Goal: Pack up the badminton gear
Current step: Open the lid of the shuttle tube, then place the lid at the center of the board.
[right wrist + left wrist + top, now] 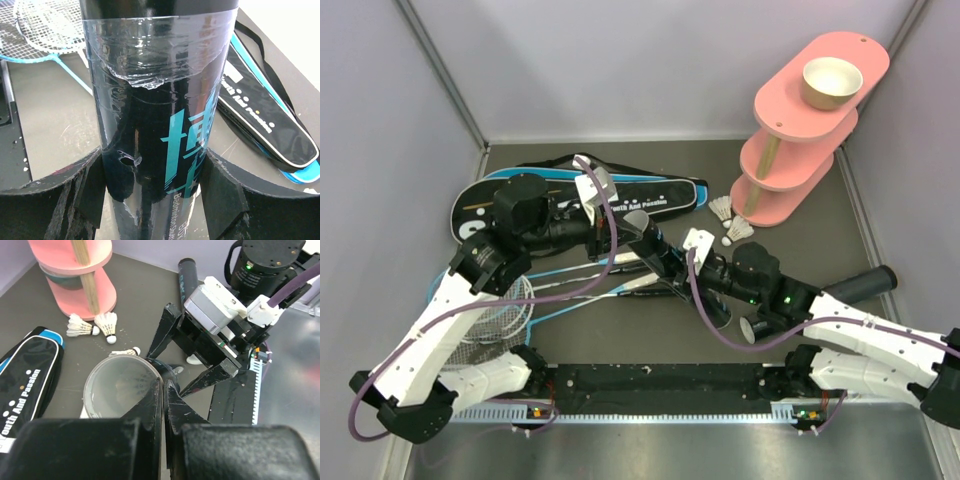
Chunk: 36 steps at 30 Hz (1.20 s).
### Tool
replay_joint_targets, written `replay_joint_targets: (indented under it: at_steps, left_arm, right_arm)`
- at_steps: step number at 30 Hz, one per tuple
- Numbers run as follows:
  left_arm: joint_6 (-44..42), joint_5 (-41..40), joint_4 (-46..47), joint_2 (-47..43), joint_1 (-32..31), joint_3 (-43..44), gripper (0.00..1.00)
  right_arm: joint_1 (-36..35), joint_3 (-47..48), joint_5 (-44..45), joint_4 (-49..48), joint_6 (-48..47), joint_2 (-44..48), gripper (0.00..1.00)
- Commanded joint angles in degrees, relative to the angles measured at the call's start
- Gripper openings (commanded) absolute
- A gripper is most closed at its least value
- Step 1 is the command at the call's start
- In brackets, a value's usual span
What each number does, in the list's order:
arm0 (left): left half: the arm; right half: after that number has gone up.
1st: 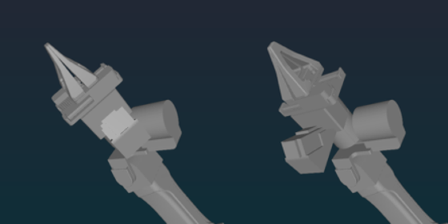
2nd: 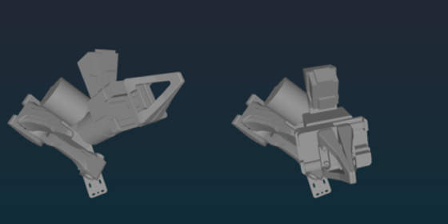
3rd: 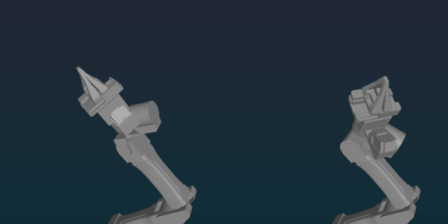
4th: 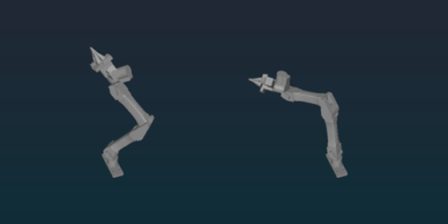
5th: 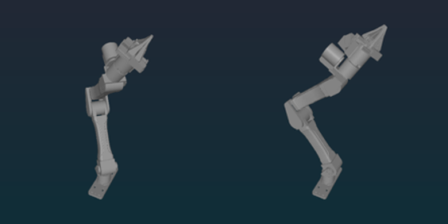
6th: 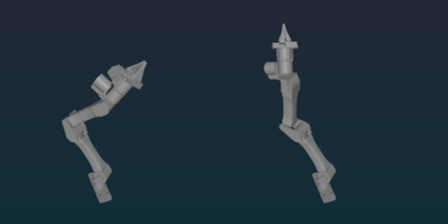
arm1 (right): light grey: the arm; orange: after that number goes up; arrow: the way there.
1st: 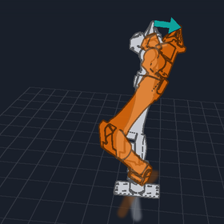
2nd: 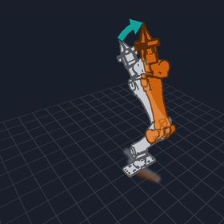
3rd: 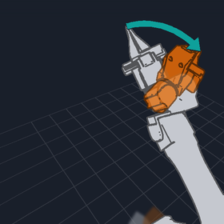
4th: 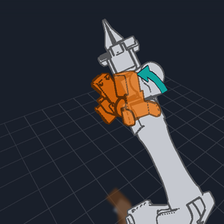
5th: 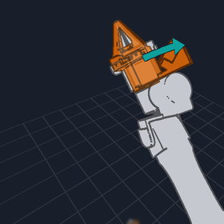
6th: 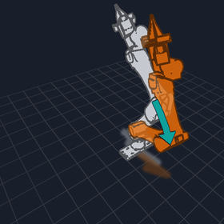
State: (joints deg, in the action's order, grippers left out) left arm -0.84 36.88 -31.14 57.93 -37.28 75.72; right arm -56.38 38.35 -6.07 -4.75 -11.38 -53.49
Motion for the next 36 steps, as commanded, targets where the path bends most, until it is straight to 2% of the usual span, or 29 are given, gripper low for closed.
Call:
replay_joint_targets:
  at_steps: [1, 3, 5, 6, 9, 11, 14, 15, 18, 21, 27, 30, 31, 34, 36]
  left_arm:
    - [-1.09, 2.31, -5.51, 1.57, -1.83, 1.53, 0.00]
    - [-0.13, 3.36, -6.13, 1.57, -1.83, 1.97, 0.00]
    - [0.40, 5.91, -6.74, 2.01, -1.83, 2.15, 0.00]
    - [0.66, 6.88, -6.75, 2.36, -1.83, 2.15, 0.00]
    - [0.75, 8.99, -7.01, 2.71, -1.75, 2.06, 0.00]
    - [0.75, 9.87, -6.92, 2.54, -1.66, 2.15, 0.00]
    - [3.12, 14.15, -6.22, 2.19, 0.35, 3.02, 0.00]
    - [4.78, 16.27, -5.52, 1.92, 1.49, 3.20, 0.00]
    - [7.77, 20.94, -2.88, 0.87, 5.28, 4.34, 0.00]
    - [11.54, 23.66, 0.98, -0.53, 7.65, 4.87, 0.00]
    - [17.61, 22.35, 8.10, -3.26, 11.26, 4.61, 0.00]
    - [15.09, 14.48, 5.92, -4.14, 11.61, 4.78, 0.00]
    - [13.95, 4.79, 5.13, -4.40, 11.61, 4.09, 0.00]
    - [13.23, -9.76, 7.74, -5.11, 11.61, -1.34, 0.00]
    - [14.46, -13.31, 11.33, -1.87, 11.61, -4.25, 0.00]
  right_arm:
    - [-0.05, 0.06, 3.78, -6.58, 1.09, -2.31, 0.67]
    - [-0.05, 0.58, 4.74, -6.93, 1.71, -3.02, 0.73]
    - [0.04, 1.90, 4.66, -7.55, 2.15, -3.89, 0.93]
    - [-0.04, 2.43, 4.66, -7.64, 2.24, -4.25, 0.99]
    - [0.04, 5.68, 4.57, -7.29, 2.15, -6.35, 0.99]
    - [-0.05, 7.44, 5.09, -7.37, 1.62, -7.50, 0.94]
    - [-0.05, 6.48, 5.89, -9.73, 0.57, -7.33, 0.77]
    - [-0.05, 5.78, 5.89, -10.79, 0.13, -7.24, 0.64]
    - [0.04, 2.00, 7.30, -15.35, -0.75, -6.97, 0.50]
    - [-0.05, 0.33, 7.73, -16.52, -1.28, -7.76, 0.45]
    - [-0.05, -1.34, 9.84, -17.48, -0.40, -6.97, 0.42]
    - [-0.05, -0.56, 12.12, -16.17, 1.09, -6.01, 0.42]
    - [0.04, 0.05, 13.52, -13.38, 3.01, -5.05, 0.42]
    - [0.04, 0.33, 18.63, -11.51, 9.78, 0.38, 0.42]
    - [-0.05, -0.55, 20.91, -10.72, 14.24, 3.47, 0.42]
